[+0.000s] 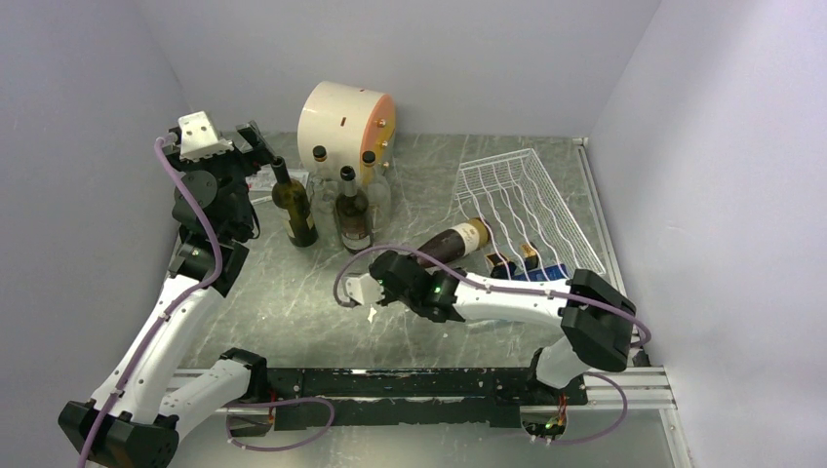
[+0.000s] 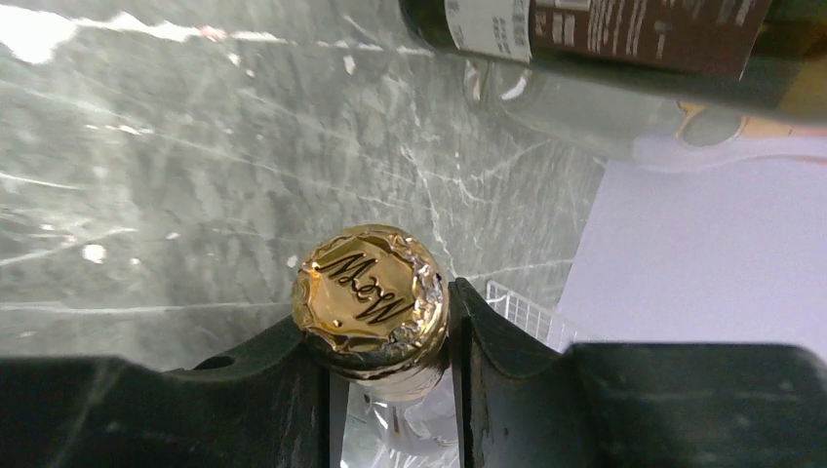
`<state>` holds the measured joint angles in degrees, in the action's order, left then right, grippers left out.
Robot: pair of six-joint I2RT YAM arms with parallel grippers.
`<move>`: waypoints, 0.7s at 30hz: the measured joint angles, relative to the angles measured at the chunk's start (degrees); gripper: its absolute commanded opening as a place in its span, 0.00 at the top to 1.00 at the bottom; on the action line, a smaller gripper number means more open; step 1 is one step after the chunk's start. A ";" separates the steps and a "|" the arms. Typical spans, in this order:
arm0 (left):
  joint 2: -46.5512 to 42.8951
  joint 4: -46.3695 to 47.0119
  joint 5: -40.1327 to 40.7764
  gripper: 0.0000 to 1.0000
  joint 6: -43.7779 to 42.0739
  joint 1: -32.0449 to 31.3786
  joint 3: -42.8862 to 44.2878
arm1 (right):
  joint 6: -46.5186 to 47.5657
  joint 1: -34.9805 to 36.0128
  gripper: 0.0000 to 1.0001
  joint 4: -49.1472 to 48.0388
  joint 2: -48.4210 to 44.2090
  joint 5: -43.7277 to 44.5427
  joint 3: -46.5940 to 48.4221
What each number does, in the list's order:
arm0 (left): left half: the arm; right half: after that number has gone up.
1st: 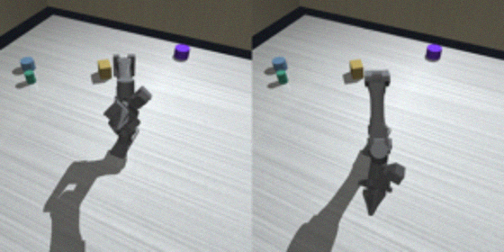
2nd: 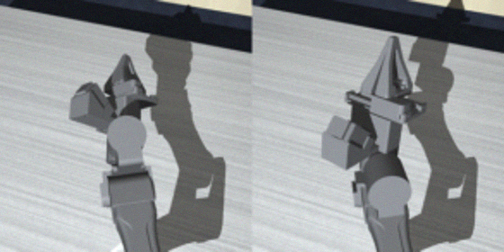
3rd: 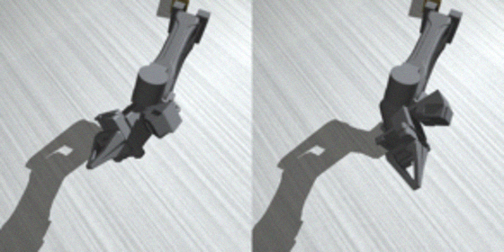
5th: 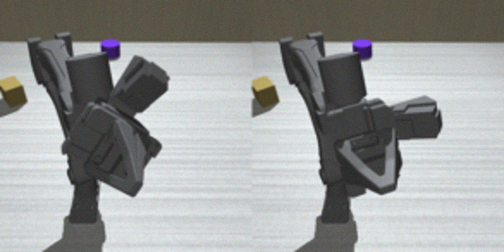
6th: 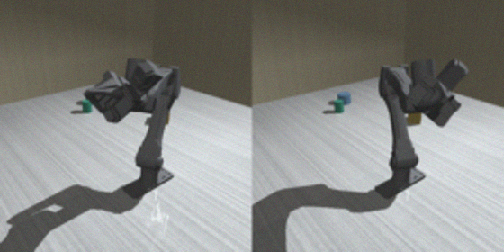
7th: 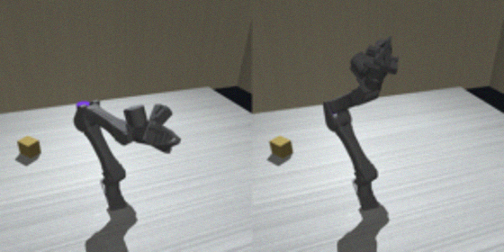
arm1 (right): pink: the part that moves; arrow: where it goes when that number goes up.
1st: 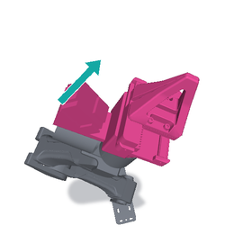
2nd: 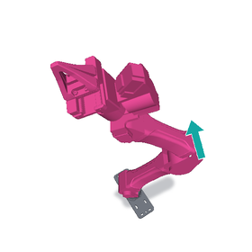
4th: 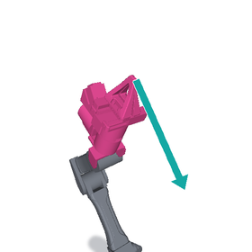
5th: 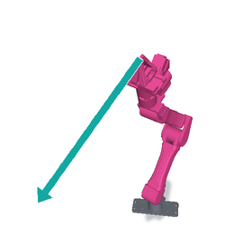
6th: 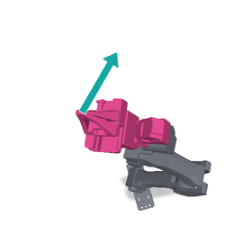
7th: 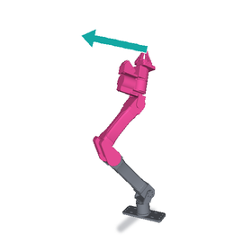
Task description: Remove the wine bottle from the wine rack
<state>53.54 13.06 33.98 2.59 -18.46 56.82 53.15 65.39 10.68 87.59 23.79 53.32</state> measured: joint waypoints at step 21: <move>-0.70 0.22 0.52 0.02 -1.27 0.09 -0.02 | -12.04 11.34 1.00 0.33 1.81 -10.56 13.11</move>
<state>52.84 13.28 34.50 1.32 -18.37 56.80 41.10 76.73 11.00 89.41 13.23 66.43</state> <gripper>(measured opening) 0.984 0.384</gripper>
